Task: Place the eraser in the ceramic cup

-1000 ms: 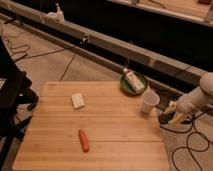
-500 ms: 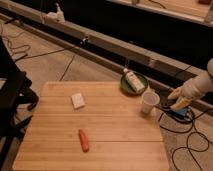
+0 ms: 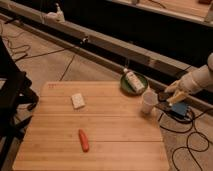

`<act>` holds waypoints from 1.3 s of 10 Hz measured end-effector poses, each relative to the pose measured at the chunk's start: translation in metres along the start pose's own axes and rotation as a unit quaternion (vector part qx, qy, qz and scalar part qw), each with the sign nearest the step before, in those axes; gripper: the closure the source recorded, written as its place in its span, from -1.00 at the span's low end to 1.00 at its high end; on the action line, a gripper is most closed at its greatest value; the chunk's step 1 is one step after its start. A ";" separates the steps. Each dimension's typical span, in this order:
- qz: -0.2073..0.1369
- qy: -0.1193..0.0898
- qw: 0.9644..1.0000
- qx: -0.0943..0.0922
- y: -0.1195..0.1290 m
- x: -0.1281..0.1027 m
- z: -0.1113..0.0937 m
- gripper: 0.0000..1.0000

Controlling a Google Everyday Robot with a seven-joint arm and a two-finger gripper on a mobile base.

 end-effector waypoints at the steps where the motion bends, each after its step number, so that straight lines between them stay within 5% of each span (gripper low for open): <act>1: -0.004 -0.005 1.000 -0.001 -0.002 -0.003 0.003 0.78; 13: -0.035 -0.070 0.996 -0.034 -0.031 -0.034 0.066 0.73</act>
